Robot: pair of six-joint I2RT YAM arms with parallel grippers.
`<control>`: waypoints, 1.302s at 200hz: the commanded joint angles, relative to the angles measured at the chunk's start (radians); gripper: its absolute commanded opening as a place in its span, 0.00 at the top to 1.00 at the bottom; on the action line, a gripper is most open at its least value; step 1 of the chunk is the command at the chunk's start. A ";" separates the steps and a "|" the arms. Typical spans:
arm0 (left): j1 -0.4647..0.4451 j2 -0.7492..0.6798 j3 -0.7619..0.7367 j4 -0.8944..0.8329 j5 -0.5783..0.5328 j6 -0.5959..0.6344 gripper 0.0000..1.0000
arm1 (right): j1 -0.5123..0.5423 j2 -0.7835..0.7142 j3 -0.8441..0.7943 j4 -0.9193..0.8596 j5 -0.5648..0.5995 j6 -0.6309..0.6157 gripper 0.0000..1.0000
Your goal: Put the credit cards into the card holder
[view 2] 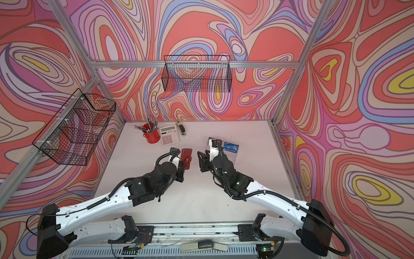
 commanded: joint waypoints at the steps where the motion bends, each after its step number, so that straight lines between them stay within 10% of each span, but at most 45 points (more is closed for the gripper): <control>1: 0.001 -0.005 -0.003 0.050 0.024 0.015 1.00 | 0.010 0.012 0.021 0.044 -0.103 -0.013 0.60; 188: 0.001 -0.093 -0.079 0.117 -0.019 0.006 1.00 | 0.100 0.262 0.136 -0.024 -0.017 -0.015 0.59; 260: 0.001 -0.123 -0.090 0.117 -0.046 0.001 1.00 | 0.102 0.264 0.139 -0.035 0.022 -0.013 0.94</control>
